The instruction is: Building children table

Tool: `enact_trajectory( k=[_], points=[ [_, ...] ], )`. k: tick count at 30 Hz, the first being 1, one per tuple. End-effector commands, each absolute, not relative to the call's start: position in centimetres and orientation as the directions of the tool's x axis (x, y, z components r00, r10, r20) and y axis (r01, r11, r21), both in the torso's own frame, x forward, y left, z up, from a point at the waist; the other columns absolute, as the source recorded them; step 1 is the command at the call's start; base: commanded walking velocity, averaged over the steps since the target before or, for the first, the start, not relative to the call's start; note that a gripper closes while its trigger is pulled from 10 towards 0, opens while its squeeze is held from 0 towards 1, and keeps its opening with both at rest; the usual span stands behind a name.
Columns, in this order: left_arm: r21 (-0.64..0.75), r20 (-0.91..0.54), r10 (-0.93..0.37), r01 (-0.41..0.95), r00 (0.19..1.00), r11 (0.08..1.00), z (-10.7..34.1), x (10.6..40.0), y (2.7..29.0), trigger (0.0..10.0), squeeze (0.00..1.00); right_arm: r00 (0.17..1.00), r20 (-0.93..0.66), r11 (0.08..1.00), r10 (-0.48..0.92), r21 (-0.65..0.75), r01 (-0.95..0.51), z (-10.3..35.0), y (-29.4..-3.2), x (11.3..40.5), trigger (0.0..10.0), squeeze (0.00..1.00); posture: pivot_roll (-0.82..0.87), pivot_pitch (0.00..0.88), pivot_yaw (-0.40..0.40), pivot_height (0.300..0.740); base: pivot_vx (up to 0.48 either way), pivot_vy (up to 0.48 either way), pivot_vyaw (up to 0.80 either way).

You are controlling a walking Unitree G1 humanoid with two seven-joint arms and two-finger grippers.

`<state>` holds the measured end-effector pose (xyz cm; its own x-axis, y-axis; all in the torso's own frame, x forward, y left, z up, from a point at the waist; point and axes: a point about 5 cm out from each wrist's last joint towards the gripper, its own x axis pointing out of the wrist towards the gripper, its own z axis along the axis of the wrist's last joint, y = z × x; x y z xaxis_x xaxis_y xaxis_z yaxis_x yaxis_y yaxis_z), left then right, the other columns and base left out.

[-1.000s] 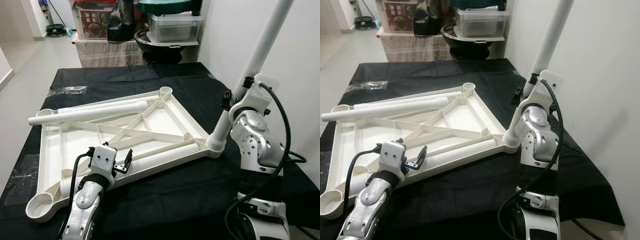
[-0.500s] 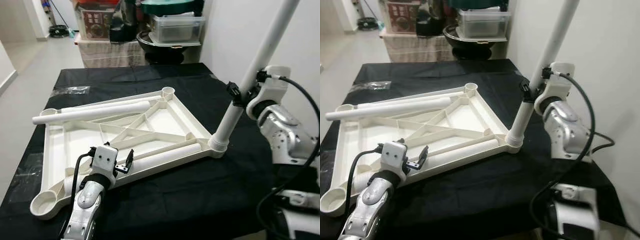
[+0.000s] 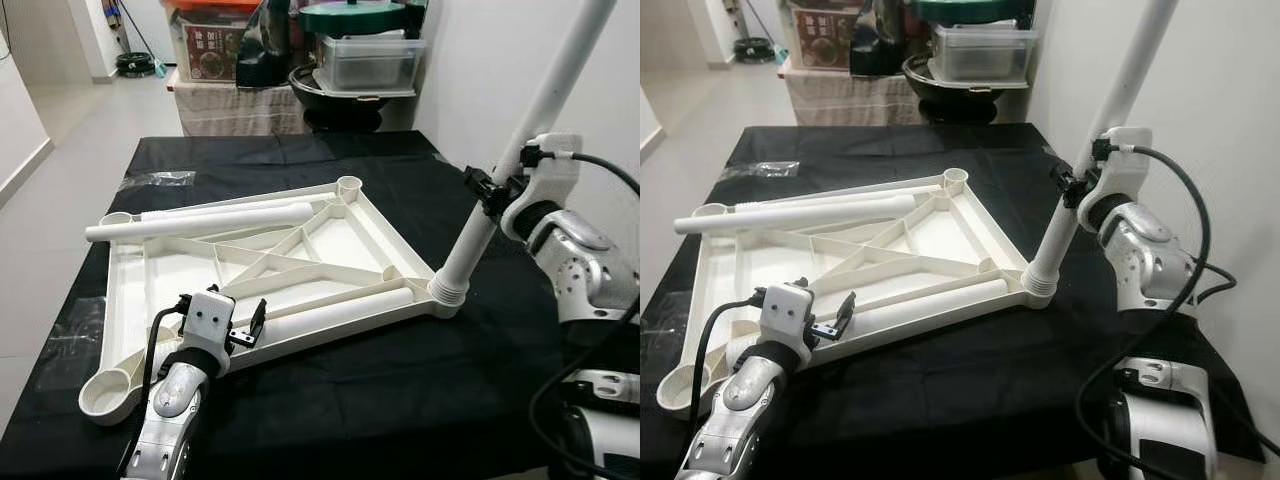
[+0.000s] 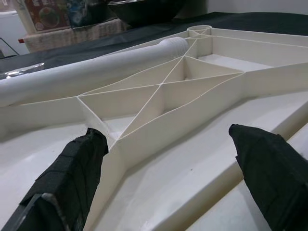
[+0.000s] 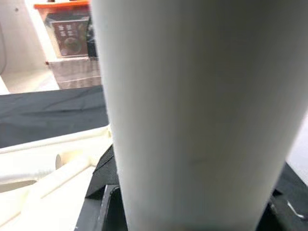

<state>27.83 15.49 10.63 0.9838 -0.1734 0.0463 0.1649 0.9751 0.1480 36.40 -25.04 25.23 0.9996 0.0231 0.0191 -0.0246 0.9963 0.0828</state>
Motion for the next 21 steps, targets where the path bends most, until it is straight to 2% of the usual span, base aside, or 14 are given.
enact_trajectory(
  k=[1,4,6,8,9,14,15,20,21],
  points=[
    [0.156,-0.023,-0.169,0.171,0.985,0.973,9.3,27.5,15.9,10.0,0.0,0.936,-0.179,0.945,-0.302,0.069,0.318,21.2,-27.2,35.6,0.0,0.0,-0.01,0.0,-0.058,0.74,0.0,0.0,0.0],
    [0.157,-0.024,-0.172,0.173,0.985,0.972,9.3,27.5,15.8,10.0,0.0,0.898,-0.227,0.915,-0.378,0.053,0.399,20.1,-27.2,35.2,0.0,0.0,-0.01,0.0,-0.058,0.74,0.0,0.0,0.0],
    [0.157,-0.024,-0.176,0.177,0.984,0.972,9.3,27.5,15.7,10.0,0.0,0.868,-0.253,0.89,-0.427,0.053,0.454,19.1,-26.3,34.8,0.0,0.0,-0.01,0.0,-0.057,0.74,0.0,0.0,0.0],
    [0.156,-0.022,-0.176,0.178,0.984,0.972,9.4,27.6,15.7,10.0,0.0,0.871,-0.235,0.89,-0.431,0.049,0.453,19.2,-25.3,34.8,0.0,0.0,-0.02,0.0,-0.057,0.74,0.0,0.0,0.0],
    [0.155,-0.021,-0.178,0.179,0.984,0.972,9.4,27.7,15.6,10.0,0.0,0.873,-0.226,0.89,-0.433,0.048,0.454,19.2,-23.5,35.1,0.0,0.0,-0.02,0.0,-0.056,0.74,0.0,0.0,0.0],
    [0.155,-0.021,-0.181,0.182,0.983,0.971,9.4,27.7,15.5,10.0,0.0,0.878,-0.247,0.897,-0.41,0.064,0.437,19.2,-20.9,35.9,0.0,0.0,-0.02,0.0,-0.06,0.74,0.0,0.0,0.0],
    [0.155,-0.022,-0.18,0.182,0.983,0.971,9.4,27.7,15.5,10.0,0.0,0.886,-0.255,0.907,-0.387,0.066,0.415,19.3,-20.1,36.2,10.0,0.0,-0.02,0.0,-0.061,0.74,0.0,0.0,0.0],
    [0.154,-0.023,-0.177,0.179,0.984,0.972,9.3,27.6,15.5,10.0,0.0,0.898,-0.237,0.915,-0.37,0.077,0.397,19.9,-19.2,36.4,10.0,0.0,-0.01,0.0,-0.067,0.74,0.0,0.0,0.0],
    [0.153,-0.025,-0.172,0.174,0.985,0.973,9.2,27.5,15.6,10.0,0.0,0.908,-0.194,0.916,-0.371,0.086,0.393,20.9,-19.5,36.4,10.0,1.0,-0.02,0.0,-0.069,0.74,0.0,0.0,0.0]
  ],
)
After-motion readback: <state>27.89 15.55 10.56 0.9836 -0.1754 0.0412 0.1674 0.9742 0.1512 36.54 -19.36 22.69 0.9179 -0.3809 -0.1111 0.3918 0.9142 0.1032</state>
